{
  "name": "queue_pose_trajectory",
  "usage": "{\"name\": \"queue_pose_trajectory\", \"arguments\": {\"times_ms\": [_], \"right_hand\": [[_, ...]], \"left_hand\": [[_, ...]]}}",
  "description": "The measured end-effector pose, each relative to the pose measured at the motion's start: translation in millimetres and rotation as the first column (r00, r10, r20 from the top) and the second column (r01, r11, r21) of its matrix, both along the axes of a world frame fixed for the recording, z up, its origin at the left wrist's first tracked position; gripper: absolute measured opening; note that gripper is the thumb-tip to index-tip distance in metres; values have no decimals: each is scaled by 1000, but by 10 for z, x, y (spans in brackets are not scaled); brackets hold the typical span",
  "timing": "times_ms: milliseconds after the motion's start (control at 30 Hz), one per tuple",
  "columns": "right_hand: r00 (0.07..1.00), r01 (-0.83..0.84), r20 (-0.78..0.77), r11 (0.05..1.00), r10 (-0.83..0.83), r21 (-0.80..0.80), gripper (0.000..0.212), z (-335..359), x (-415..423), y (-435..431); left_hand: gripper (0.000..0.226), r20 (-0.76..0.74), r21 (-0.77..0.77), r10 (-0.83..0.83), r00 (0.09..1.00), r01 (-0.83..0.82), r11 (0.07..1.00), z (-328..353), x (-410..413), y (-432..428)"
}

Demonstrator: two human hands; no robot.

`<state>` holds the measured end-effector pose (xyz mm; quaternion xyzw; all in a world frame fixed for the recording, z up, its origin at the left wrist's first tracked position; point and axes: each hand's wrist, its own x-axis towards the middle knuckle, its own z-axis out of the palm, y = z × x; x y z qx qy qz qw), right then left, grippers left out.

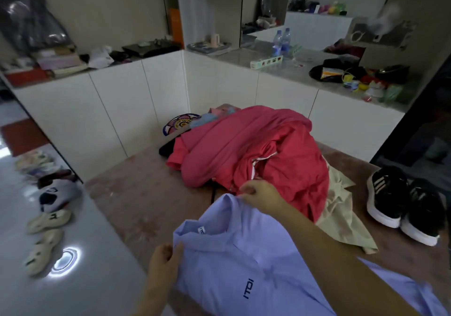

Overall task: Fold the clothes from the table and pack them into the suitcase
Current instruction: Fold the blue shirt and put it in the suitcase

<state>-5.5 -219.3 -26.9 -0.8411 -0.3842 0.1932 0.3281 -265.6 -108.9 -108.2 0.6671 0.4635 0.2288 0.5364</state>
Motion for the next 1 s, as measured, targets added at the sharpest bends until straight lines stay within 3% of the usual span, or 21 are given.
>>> {"name": "queue_pose_trajectory", "arguments": {"times_ms": [100, 167, 233, 300, 367, 500, 600, 700, 767, 867, 933, 1000], "right_hand": [[995, 8, -96, 1000, -9, -13, 22, -322, -32, -35], [990, 9, -142, 1000, -9, -5, 19, -410, -16, -117], [979, 43, -201, 999, -37, 24, 15, -425, 5, -205], [965, 103, -250, 993, -85, 57, 14, -413, 11, -308], [957, 133, -269, 989, -111, 67, 14, -420, -13, -455], [959, 150, -240, 989, -149, -14, 17, -635, -224, -1018], [955, 198, -203, 975, -215, -101, 20, -860, -423, -1505], [929, 303, -182, 944, -323, -128, 25, -988, -588, -1900], [942, 308, -92, 940, -323, -145, 24, -1020, -742, -2162], [965, 235, 156, 958, -209, -165, 41, -1166, -1031, -2641], [922, 250, 356, 937, -154, -243, 52, -1292, -1182, -2943], [873, 294, 464, 922, -152, -251, 57, -1333, -1241, -3173]], "left_hand": [[33, -88, -18, -31, 996, 29, 999, -298, -92, 163], [51, -195, 29, -59, 979, 65, 997, -478, -82, 237], [47, -298, 137, -71, 952, 116, 984, -478, 33, 237], [36, -288, 238, -108, 951, 181, 954, -286, 223, 144], [42, -247, 281, -249, 937, 315, 907, -137, 452, 14], [48, -380, 411, -521, 764, 644, 645, -180, 785, -169], [72, -559, 359, -578, 595, 802, 478, -238, 970, -332], [84, -604, 327, -632, 486, 874, 360, -273, 1106, -552], [87, -643, 305, -665, 380, 923, 233, -325, 1149, -670], [99, -804, 142, -584, 112, 990, -6, -447, 1124, -691], [98, -856, 101, -512, 71, 994, -31, -505, 1139, -597], [96, -873, 119, -479, 96, 993, -18, -527, 1177, -509]]}}
